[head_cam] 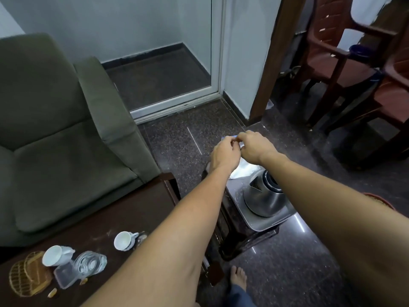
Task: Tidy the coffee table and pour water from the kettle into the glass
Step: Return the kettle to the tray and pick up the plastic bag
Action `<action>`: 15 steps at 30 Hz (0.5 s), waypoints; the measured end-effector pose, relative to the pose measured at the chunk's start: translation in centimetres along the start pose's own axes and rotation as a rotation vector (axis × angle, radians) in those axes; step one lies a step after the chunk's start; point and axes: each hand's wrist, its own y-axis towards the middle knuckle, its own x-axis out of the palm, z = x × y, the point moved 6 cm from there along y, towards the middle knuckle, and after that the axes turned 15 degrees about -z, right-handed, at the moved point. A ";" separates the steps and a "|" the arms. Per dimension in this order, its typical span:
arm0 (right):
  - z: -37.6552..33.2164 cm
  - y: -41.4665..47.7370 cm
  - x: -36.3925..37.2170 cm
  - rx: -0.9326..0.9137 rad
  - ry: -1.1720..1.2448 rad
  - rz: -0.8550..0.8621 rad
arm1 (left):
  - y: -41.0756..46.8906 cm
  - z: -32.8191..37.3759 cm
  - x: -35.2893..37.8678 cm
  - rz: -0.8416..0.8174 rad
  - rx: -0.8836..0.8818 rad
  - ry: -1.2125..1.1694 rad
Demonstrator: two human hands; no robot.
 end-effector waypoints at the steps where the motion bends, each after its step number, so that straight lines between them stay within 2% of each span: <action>1: 0.4 0.6 0.0 0.013 0.005 0.002 | 0.7 -0.1 0.1 0.000 -0.002 0.008; 10: 4.1 9.1 2.1 0.020 -0.060 -0.094 | 8.1 -3.8 3.2 0.005 -0.121 0.047; 15: 5.0 13.9 3.9 -0.028 -0.110 -0.153 | 11.2 -6.4 3.9 0.178 -0.189 -0.043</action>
